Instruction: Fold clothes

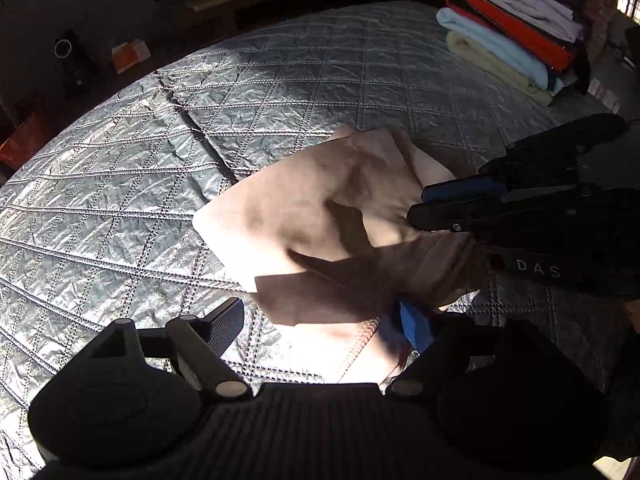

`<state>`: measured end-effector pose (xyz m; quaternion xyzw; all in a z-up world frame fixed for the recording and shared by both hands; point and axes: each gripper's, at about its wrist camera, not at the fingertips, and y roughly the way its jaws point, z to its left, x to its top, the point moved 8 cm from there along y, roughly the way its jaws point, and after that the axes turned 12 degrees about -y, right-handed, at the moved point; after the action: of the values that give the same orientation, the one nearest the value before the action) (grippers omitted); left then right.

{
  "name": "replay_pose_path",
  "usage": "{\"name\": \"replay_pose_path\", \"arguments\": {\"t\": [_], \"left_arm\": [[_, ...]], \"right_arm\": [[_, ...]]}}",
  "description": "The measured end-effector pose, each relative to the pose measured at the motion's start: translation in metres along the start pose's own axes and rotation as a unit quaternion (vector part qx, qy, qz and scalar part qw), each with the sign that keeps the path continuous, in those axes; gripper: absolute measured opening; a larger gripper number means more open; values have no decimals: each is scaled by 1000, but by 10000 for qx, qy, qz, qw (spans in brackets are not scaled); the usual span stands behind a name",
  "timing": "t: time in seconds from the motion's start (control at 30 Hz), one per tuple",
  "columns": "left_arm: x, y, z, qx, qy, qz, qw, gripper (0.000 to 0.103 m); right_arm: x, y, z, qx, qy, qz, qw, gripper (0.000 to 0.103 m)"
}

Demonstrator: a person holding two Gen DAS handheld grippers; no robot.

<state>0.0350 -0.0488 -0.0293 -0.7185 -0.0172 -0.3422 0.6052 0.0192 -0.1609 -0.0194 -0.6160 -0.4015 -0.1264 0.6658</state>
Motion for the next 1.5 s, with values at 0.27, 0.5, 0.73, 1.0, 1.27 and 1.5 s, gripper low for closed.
{"name": "replay_pose_path", "arguments": {"t": [0.27,0.5,0.73,1.0,1.27,1.5], "left_arm": [[29,-29,33,-399,-934,-517,9935,72],[34,-26,29,-681,-1015,-463,9914,72],[10,5,11,3,-311,-41,9995,76],[8,9,15,131,-380,-41,9992,88],[8,9,11,202,-226,-97,9995,90],[8,11,11,209,-238,-91,9995,92]], "right_arm": [[-14,-2,-34,481,1558,-17,9866,53],[-30,7,-49,1411,2936,202,9452,66],[-32,15,-56,2015,3443,315,9164,72],[-3,40,-54,2899,2837,600,9121,94],[21,58,-54,2970,2399,766,9211,85],[3,57,-47,3330,2651,906,9003,27]]}}
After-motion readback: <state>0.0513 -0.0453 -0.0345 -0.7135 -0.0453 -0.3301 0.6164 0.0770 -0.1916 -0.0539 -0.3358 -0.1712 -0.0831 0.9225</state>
